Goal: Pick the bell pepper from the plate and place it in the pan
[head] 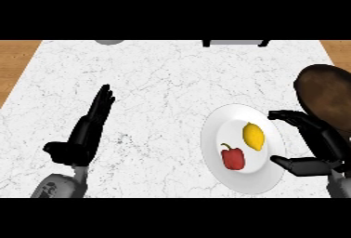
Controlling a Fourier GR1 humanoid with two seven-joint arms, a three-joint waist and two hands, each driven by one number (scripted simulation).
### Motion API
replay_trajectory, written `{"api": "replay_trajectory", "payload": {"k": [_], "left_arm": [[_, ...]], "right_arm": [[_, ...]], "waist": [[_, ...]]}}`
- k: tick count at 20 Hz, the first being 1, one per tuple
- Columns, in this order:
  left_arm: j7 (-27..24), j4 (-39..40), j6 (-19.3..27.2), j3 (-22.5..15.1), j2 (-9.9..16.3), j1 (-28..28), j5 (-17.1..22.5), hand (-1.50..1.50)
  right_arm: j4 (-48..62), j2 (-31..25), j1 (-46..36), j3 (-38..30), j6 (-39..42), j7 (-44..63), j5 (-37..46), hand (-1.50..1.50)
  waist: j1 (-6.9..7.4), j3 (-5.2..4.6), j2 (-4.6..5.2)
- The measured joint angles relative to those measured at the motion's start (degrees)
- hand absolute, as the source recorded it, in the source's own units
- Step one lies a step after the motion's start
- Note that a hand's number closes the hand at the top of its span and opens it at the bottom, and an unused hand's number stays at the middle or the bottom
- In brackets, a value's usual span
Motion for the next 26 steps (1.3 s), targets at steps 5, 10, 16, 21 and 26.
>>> {"api": "replay_trajectory", "payload": {"k": [5, 10, 16, 21, 26], "left_arm": [[-1.3, -2.4, -0.1, -1.9, -1.6, 3.5, -1.0, 0.0], [-2.3, -1.4, -1.5, -1.5, -2.1, 3.6, -1.5, 0.0], [-1.4, -2.9, -1.2, -1.5, -2.7, 4.2, -2.0, 0.0], [-0.6, -2.7, -0.6, -1.9, -3.8, 3.5, -3.1, 0.0], [-1.2, -3.0, -1.3, -1.1, -3.5, 4.6, -3.2, 0.0]], "right_arm": [[4.8, -5.4, -0.9, -2.4, 3.3, -9.6, 7.1, -1.5], [5.0, -8.2, -4.9, -0.8, 4.8, -8.5, 13.4, -1.5], [-0.4, -9.6, -9.0, 4.4, 5.8, 1.2, 20.8, -1.5], [-2.4, -9.0, -11.6, 11.7, 5.3, 6.1, 31.2, -1.5], [-2.4, -6.3, -12.0, 18.4, 3.0, 10.1, 41.8, -1.5]], "waist": [[0.4, 0.0, 0.09], [0.46, -0.06, 0.13], [0.55, -0.11, 0.03], [0.68, -0.09, 0.1], [0.67, -0.08, 0.1]]}}
